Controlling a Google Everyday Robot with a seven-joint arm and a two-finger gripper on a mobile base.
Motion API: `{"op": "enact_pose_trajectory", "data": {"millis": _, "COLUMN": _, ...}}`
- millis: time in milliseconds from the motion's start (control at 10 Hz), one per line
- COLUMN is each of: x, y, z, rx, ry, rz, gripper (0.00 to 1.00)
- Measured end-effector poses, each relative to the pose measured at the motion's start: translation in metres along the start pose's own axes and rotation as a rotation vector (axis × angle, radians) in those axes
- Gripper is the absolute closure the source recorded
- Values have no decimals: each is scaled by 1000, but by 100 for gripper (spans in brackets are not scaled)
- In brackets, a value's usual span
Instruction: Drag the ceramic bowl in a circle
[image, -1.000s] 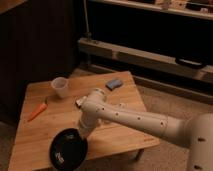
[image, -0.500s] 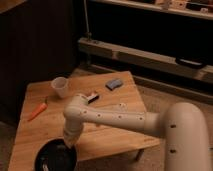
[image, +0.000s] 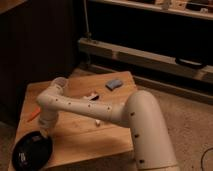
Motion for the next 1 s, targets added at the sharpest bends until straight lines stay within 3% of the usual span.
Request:
{"op": "enact_pose_trajectory", "data": {"millis": 200, "x": -7, "y": -23, "z": -13, "rx": 5, "ry": -48, "rz": 51, "gripper": 100}}
{"op": "enact_pose_trajectory", "data": {"millis": 400, "x": 11, "y": -51, "z": -35, "rx": 20, "ry": -111, "rz": 132, "gripper": 100}}
{"op": "enact_pose_trajectory", "data": {"millis": 700, "x": 77, "y": -85, "z": -70, "rx": 50, "ry": -203, "rz": 254, "gripper": 100}}
{"op": "enact_pose_trajectory", "data": {"millis": 1000, "x": 155, "y": -97, "z": -90, "rx": 83, "ry": -236, "rz": 349, "gripper": 100}}
